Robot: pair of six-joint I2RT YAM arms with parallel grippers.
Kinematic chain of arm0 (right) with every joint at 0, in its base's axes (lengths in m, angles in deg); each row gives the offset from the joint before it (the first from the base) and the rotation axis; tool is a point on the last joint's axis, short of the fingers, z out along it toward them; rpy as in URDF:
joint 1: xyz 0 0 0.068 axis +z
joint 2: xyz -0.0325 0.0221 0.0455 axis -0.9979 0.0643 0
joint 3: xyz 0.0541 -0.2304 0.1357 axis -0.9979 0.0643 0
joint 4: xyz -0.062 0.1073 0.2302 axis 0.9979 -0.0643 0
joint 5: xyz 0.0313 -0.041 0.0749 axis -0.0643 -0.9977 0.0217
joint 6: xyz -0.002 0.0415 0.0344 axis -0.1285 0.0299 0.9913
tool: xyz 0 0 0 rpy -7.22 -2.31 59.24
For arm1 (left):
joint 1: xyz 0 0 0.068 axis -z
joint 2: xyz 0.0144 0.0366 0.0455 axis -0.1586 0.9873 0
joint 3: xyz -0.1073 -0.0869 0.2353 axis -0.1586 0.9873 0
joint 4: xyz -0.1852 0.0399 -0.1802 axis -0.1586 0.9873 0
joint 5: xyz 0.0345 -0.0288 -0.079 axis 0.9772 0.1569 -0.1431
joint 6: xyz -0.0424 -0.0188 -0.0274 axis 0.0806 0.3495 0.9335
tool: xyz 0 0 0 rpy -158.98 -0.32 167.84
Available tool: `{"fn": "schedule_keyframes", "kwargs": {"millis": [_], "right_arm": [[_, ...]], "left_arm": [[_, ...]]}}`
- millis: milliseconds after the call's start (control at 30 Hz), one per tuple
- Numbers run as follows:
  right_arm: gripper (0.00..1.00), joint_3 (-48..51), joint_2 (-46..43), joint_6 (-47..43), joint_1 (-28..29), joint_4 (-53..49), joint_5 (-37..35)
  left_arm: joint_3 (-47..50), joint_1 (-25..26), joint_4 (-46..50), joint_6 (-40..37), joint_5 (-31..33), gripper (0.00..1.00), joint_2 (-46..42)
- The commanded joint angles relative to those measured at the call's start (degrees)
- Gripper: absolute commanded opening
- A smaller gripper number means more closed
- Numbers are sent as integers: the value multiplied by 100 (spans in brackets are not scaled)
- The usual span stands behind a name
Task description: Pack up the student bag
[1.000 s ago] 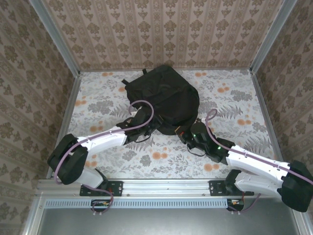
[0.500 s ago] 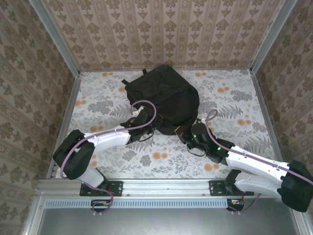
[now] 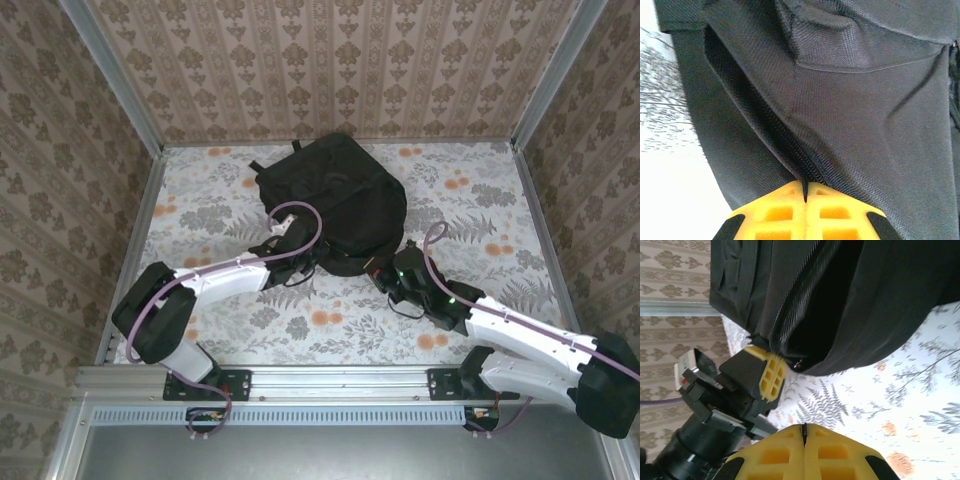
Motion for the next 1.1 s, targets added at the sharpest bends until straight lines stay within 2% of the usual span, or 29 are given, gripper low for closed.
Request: {"fn": "schedule_keyframes", "kwargs": {"millis": [0,100,200,267,400,467,533,733,867,1067], "right_arm": [[0,-433,-111,-725,-154,-757,-22],[0,-630,-59,-1097,-296,-1086,119],[0,-847,173,-1605,-460,-936,869],[0,-1266,410,-1904,-472,-1236,1197],[33,-2138,724,-2498,-475,-2013,1431],[41,-2535,914,-2923,-477,-2387,1457],[45,-2897,1200,-3300,-538,-2614,1702],[51,-3433,1998,-4127,-931,-2939,2415],[51,-3805,2477,-4761,-1030,-3225,2423],[50,-4091,2936,-5134,-1048,-3323,2536]], "left_arm": [[-214,-79,772,-275,424,0,-328],[-217,-87,903,-377,426,0,-402],[-216,-84,907,-444,362,0,-406],[-240,-86,904,-471,299,0,-365],[-247,-86,900,-476,220,0,-300],[-246,-88,877,-484,191,0,-291],[-266,-93,877,-502,167,0,-279],[-281,-102,904,-520,122,0,-306],[-276,-108,912,-555,114,0,-336],[-285,-136,908,-565,87,0,-331]]}}
